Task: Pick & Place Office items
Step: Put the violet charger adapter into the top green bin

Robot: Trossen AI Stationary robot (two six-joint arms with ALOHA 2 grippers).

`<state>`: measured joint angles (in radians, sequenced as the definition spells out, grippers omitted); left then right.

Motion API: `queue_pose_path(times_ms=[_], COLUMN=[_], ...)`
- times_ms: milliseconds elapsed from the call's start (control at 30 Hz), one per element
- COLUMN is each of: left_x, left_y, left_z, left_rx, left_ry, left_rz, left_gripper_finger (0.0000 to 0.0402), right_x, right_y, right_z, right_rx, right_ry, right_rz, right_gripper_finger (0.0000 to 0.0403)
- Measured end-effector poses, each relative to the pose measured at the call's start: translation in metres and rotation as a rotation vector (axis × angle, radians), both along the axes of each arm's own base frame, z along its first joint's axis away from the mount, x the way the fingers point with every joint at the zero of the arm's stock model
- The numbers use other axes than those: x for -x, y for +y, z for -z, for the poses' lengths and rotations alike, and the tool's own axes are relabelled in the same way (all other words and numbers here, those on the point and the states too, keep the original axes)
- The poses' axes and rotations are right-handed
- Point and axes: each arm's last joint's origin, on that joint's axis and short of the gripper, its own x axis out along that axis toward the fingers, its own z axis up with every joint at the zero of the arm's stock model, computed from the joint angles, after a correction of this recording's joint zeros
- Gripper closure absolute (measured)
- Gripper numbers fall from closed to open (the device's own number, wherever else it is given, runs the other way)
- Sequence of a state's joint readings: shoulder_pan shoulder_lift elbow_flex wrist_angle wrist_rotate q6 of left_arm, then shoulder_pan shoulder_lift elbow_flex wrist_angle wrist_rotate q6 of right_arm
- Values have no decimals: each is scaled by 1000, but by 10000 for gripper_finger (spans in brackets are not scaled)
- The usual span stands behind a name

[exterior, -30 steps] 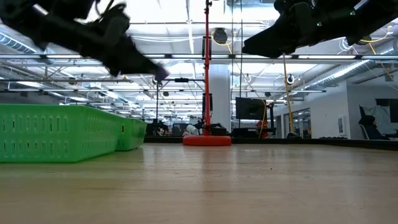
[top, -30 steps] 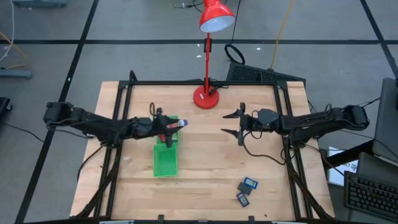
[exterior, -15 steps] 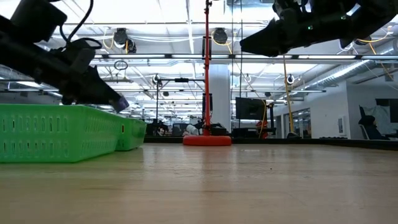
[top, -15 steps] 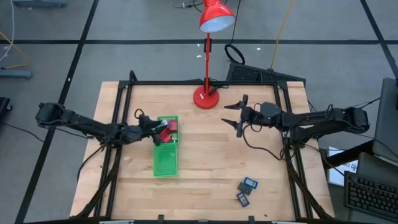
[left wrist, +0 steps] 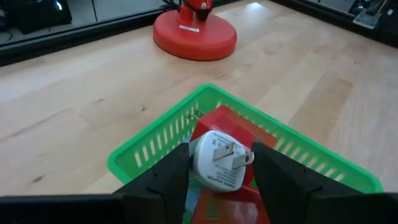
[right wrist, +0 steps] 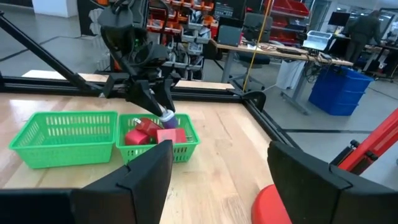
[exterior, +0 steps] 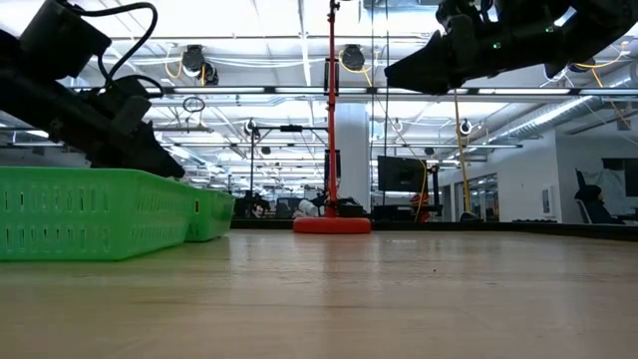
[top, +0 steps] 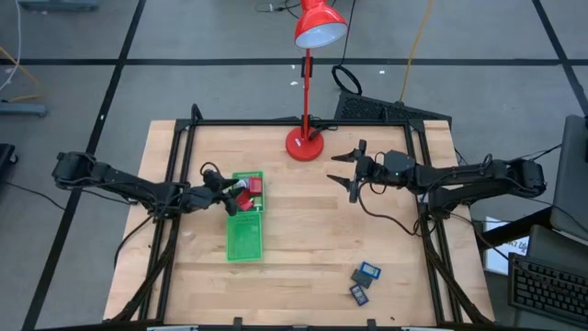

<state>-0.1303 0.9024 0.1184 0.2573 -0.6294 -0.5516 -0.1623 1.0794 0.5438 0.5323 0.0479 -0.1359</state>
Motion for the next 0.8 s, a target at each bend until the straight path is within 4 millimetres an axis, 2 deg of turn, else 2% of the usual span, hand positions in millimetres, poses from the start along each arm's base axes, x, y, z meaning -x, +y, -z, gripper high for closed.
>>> queue_pose_path(times_ms=[667, 800], left_x=[1, -2], left_y=[4, 3], left_z=[-1, -9], left_rx=[-116, -118], left_ry=[57, -25], left_rz=[-11, -9], left_gripper_finger=[270, 266], right_x=[0, 1], right_y=[0, 0], right_z=[2, 6], right_rx=[20, 11], right_ry=[23, 39], right_rz=[-1, -1], right_gripper_finger=[149, 149])
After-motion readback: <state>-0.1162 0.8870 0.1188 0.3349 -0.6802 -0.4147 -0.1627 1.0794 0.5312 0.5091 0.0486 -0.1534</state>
